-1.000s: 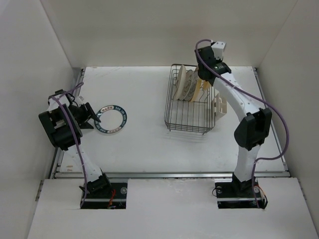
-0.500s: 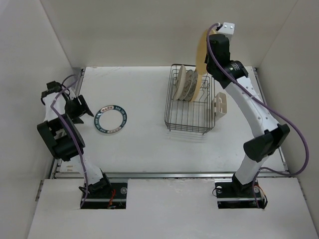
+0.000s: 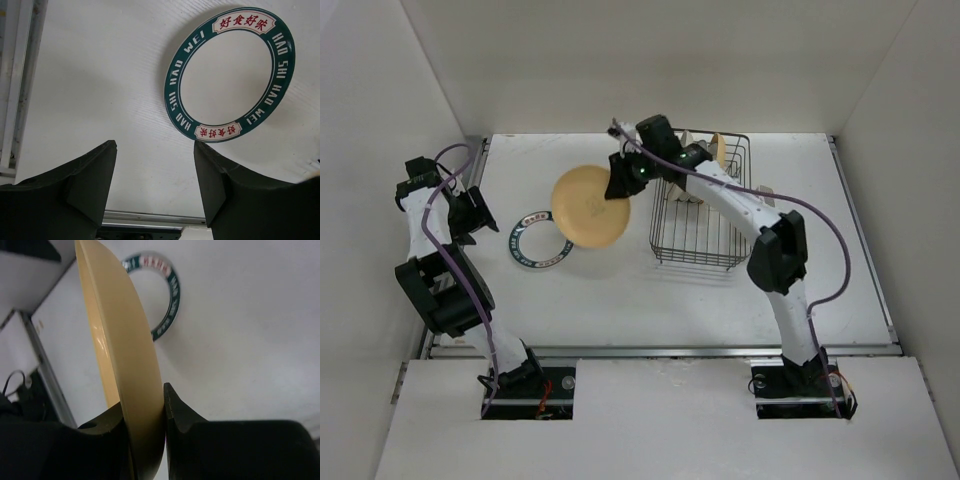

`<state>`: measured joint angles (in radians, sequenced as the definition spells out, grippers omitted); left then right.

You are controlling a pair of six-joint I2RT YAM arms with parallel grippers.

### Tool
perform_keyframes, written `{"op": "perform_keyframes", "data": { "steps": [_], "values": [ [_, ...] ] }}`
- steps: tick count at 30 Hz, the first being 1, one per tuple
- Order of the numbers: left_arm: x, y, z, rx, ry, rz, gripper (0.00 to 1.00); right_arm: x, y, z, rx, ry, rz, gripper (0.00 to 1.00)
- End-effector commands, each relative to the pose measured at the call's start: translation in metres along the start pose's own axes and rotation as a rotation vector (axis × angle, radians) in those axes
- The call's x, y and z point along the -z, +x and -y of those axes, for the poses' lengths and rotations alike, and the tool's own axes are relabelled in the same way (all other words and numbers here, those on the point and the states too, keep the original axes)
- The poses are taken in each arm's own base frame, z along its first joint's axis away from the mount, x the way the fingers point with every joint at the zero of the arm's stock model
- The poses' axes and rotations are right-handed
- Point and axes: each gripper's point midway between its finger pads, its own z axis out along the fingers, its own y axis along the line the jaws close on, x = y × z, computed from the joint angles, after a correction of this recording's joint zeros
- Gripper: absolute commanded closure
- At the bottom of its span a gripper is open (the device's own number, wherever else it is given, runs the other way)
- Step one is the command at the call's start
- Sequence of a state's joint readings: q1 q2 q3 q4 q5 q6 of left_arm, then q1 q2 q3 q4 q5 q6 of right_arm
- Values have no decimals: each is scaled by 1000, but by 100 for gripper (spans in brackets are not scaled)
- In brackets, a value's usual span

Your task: Unload the plates from the dish rack

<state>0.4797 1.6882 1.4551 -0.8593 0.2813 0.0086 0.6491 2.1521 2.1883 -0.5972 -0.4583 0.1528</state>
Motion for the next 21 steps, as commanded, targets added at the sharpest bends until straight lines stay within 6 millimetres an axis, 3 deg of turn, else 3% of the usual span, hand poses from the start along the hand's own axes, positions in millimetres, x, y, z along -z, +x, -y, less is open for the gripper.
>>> {"op": "perform_keyframes", "data": {
  "steps": [1,4,6,12,17,21],
  "values": [
    [11,4,-7,-23,-36,6,40,6,19,-42,23,-239,-83,100],
    [11,4,-9,-23,-45,6,40,-7,45,-39,8,-259,-146,100],
    [11,4,-9,-23,-46,6,40,-19,71,-33,-14,-242,-219,99],
    [9,5,-9,-21,-46,-3,40,-35,125,-8,1,-155,-364,95],
    [6,6,-10,-28,-46,-12,40,-48,156,15,-11,-56,-436,84],
    [6,6,-10,-28,-46,-12,40,-56,168,18,3,-16,-463,82]
  ]
}}
